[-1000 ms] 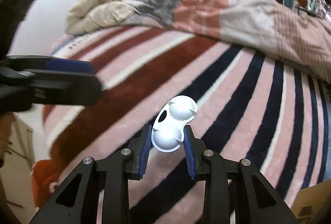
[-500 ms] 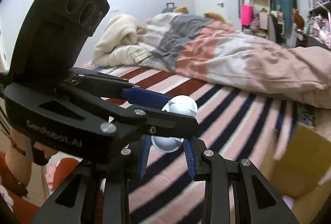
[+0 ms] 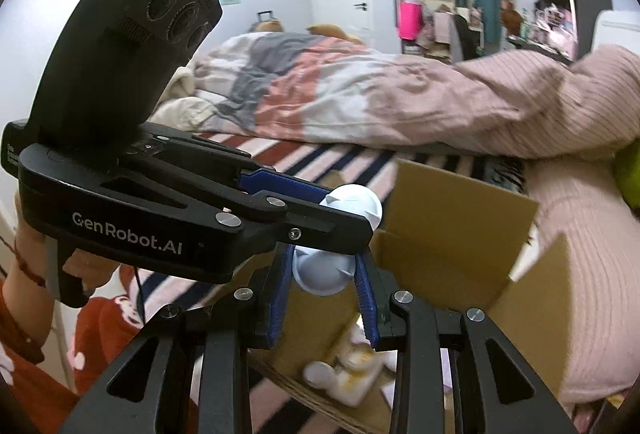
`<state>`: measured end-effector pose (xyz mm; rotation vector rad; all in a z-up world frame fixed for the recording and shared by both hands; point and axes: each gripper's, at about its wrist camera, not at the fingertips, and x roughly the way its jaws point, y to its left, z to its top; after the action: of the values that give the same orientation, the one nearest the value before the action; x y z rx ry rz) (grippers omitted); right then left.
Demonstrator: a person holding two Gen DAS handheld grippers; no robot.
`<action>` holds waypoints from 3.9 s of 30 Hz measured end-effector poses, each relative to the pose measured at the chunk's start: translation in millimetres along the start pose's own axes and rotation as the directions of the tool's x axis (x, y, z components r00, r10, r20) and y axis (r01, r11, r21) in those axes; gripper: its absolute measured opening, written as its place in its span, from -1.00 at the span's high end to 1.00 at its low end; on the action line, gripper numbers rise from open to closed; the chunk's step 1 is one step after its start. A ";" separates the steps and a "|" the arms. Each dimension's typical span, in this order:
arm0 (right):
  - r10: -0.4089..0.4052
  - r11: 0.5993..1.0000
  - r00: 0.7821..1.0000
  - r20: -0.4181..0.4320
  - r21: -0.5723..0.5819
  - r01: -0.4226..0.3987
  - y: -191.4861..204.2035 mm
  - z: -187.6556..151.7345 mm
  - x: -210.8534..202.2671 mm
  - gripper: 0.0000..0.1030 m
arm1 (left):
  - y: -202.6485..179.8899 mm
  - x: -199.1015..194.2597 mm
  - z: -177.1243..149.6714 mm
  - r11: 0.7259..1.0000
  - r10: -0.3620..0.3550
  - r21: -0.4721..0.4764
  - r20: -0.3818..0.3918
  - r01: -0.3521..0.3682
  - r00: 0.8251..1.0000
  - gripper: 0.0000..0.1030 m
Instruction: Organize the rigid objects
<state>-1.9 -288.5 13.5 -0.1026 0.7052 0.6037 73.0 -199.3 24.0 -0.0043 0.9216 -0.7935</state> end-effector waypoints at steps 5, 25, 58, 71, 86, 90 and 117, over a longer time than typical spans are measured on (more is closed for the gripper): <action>-0.039 0.999 0.998 -0.043 0.022 0.040 -18.9 -8.6 0.9 0.50 | -2.7 23.7 4.9 1.000 -0.021 0.007 -0.043 0.021 0.999 0.48; -0.102 0.995 0.995 0.008 -0.007 0.102 -4.9 7.2 -7.9 -0.67 | 17.7 -75.1 -26.4 0.946 0.322 -0.097 0.216 -0.308 0.922 -0.90; -0.104 0.995 0.977 0.186 0.016 0.103 4.4 21.5 -29.0 -0.90 | 51.2 -140.2 -72.4 0.836 0.543 -0.266 0.275 -0.480 0.793 -0.97; -0.081 0.997 0.980 0.184 -0.001 0.083 5.6 23.3 -23.6 -0.90 | 54.0 -142.6 -76.2 0.819 0.566 -0.294 0.271 -0.493 0.779 -0.97; -0.072 0.997 0.980 0.187 0.001 0.073 6.8 23.1 -22.4 -0.90 | 52.0 -142.2 -76.6 0.811 0.578 -0.298 0.271 -0.504 0.770 -0.97; -0.071 0.997 0.980 0.185 0.000 0.073 5.5 23.1 -22.4 -0.90 | 52.3 -142.2 -76.7 0.812 0.577 -0.297 0.271 -0.503 0.771 -0.97; -0.073 0.997 0.980 0.186 0.003 0.074 6.1 22.7 -23.0 -0.90 | 52.5 -143.2 -76.7 0.810 0.580 -0.294 0.272 -0.508 0.768 -0.97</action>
<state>-5.9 -288.2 46.1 -0.0743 0.5167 0.5364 0.6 -49.0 60.5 -0.0521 0.6050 -0.1319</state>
